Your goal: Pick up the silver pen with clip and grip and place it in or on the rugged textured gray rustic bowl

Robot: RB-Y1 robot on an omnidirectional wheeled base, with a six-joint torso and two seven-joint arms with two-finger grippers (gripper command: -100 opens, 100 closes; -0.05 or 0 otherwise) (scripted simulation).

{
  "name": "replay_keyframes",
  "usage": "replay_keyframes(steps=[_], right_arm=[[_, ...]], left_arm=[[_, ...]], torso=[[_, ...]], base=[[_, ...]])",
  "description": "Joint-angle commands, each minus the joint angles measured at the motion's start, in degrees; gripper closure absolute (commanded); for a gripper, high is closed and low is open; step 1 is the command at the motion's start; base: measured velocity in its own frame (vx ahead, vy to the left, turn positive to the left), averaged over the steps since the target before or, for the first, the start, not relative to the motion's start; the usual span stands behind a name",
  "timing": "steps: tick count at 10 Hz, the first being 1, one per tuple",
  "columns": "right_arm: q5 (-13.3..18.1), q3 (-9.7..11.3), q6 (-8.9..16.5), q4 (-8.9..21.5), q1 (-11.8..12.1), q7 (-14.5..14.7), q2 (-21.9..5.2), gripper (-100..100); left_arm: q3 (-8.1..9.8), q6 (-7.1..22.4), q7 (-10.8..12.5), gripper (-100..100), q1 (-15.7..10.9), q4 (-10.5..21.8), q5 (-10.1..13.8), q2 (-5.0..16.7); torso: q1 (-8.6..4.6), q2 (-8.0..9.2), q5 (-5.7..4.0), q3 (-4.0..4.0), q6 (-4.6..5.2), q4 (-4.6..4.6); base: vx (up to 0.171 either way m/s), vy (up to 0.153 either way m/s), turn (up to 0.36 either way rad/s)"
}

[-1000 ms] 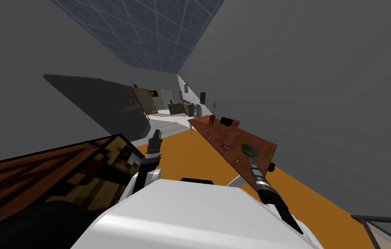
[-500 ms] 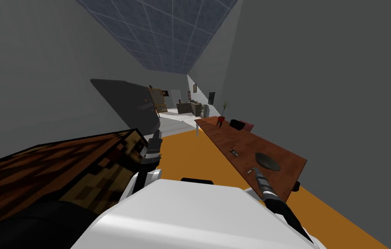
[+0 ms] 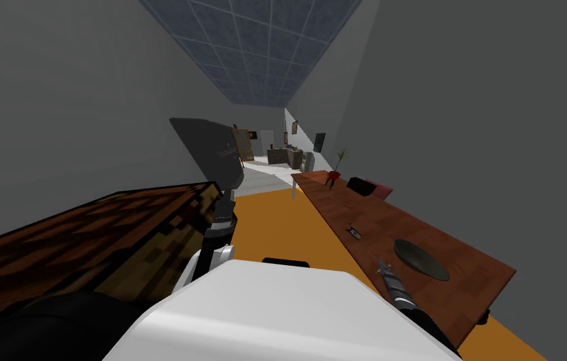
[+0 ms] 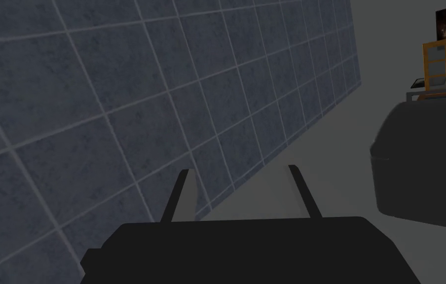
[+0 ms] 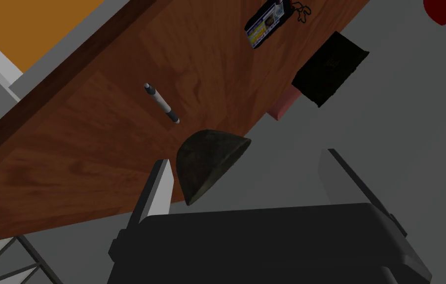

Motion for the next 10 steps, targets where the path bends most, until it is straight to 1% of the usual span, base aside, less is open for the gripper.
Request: replay_keyframes(steps=[1,4,5,6,7,8,9,10], right_arm=[[-0.69,-0.54,1.79,2.56,0.42,-0.04,-0.83,-100],[-2.26,-1.13,6.36,6.26,3.46,-0.03,-1.88,-100],[-2.26,-1.13,6.44,6.26,3.46,-0.03,-1.88,-100],[-2.79,-1.24,7.91,7.41,4.47,-0.04,-2.29,-100],[-3.32,-1.31,9.33,8.52,5.45,-0.05,-2.73,-100],[-3.32,-1.31,9.33,8.52,5.45,-0.05,-2.73,-100],[-3.85,-1.36,10.70,9.58,6.40,-0.07,-3.18,-100],[-4.36,-1.38,12.00,10.59,7.31,-0.09,-3.67,-100]], left_arm=[[0.00,0.00,0.00,0,0.00,0.00,0.00,0.00],[0.00,0.00,0.00,0,-0.01,0.00,0.00,0.01],[0.00,0.00,0.00,0,-0.01,0.00,0.00,0.01],[0.01,0.00,0.00,0,0.01,0.00,0.00,0.01],[0.00,0.00,0.00,0,0.00,0.00,0.00,0.00],[0.00,0.00,0.00,0,-0.01,0.00,0.00,0.01],[0.01,0.00,0.00,0,0.01,0.00,0.00,0.00],[0.00,0.00,0.00,0,0.00,0.00,0.00,0.00]], torso=[[0.00,0.00,0.00,0.00,0.00,0.00],[-0.15,-0.04,-0.02,-0.02,-0.05,-0.01],[-0.18,-0.05,-0.04,-0.02,-0.03,-0.01],[-0.15,-0.01,-0.04,-0.01,0.04,-0.01],[-0.09,0.01,-0.02,0.01,-0.02,0.01],[-0.12,0.00,-0.02,0.00,-0.03,0.00],[-0.11,0.01,-0.03,0.00,0.02,0.00],[-0.09,0.03,-0.02,0.02,0.00,0.01]], base=[[0.044,-0.017,0.278],[0.050,-0.050,0.451],[0.032,-0.056,0.034],[0.024,-0.041,0.167],[0.031,-0.051,0.364],[0.027,-0.048,0.150],[0.020,-0.041,0.196],[0.025,-0.060,0.380]])
